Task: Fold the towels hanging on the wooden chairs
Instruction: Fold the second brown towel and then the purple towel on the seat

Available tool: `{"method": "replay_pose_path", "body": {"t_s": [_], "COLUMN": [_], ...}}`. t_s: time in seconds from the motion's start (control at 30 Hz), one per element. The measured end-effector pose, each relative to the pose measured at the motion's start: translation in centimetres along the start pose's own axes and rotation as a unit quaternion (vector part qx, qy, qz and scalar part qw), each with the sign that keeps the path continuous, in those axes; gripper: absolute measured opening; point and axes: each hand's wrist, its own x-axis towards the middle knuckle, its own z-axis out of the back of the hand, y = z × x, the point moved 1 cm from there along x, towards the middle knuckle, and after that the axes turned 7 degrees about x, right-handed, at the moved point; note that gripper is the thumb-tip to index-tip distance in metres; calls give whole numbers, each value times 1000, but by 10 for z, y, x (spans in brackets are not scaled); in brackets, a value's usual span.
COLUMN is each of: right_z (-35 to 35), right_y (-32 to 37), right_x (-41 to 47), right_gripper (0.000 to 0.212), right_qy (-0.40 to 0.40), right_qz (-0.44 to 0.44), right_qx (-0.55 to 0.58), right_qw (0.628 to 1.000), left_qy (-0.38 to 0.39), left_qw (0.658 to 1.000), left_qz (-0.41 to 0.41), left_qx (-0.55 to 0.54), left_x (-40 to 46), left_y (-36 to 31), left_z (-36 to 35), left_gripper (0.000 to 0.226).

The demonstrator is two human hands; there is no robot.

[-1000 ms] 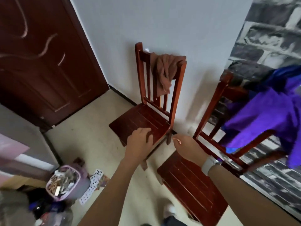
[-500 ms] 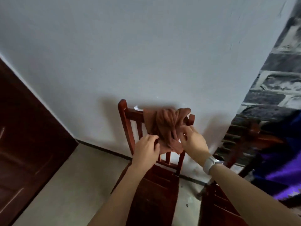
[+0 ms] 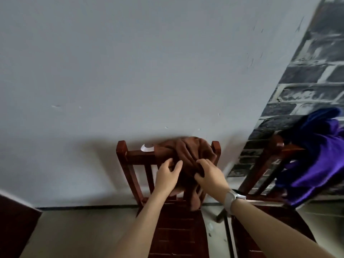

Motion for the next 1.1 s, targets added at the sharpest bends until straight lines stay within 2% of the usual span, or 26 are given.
{"method": "replay_pose_path", "body": {"t_s": [0.03,0.13,0.23,0.33,0.47,0.63,0.7,0.77,0.87,0.93,0.97,1.03,1.1], "right_z": [-2,-11,-12,-2,30,83,93,97,102,105,108,115,116], "right_y": [-5,-23,-40,-54,-59,-42,-41,-43,-49,-44,-41,-30,-4], "right_x": [-19,-81,-135,-181,-212,-231,-237,-243,-242,-238,-232,-213,-193], "right_gripper": [41,34,32,26,14,19,14,24,45,65,68,53,29], "right_qy": [2,29,74,107,78,-14,-8,-6,-79,-78,-57,5,28], "right_qz": [-8,-25,-72,-101,-102,-52,-54,-85,-88,-39,-12,1,-18], "right_qx": [21,71,119,145,203,293,325,353,248,187,184,195,188], "right_qw": [1000,997,987,978,971,954,944,932,962,978,981,981,982], "left_qy": [3,-15,-16,18,36,59,77,123,250,315,335,345,305], "left_qw": [999,999,997,988,977,962,953,943,915,893,885,879,888], "left_qz": [7,-37,-64,-97,-169,-255,-290,-308,-293,-270,-267,-293,-316], "left_qx": [-31,-21,29,122,127,83,45,-5,-123,-177,-179,-152,-134], "left_x": [-8,-44,-90,-129,-161,-174,-174,-175,-176,-178,-180,-172,-157], "left_y": [-1,0,8,15,-4,-56,-78,-97,-112,-113,-115,-125,-132], "left_z": [-5,-22,-38,-43,-41,-34,-30,-24,-13,-7,-5,-1,21], "left_gripper": [43,28,22,22,21,18,13,11,20,25,26,25,31]}}
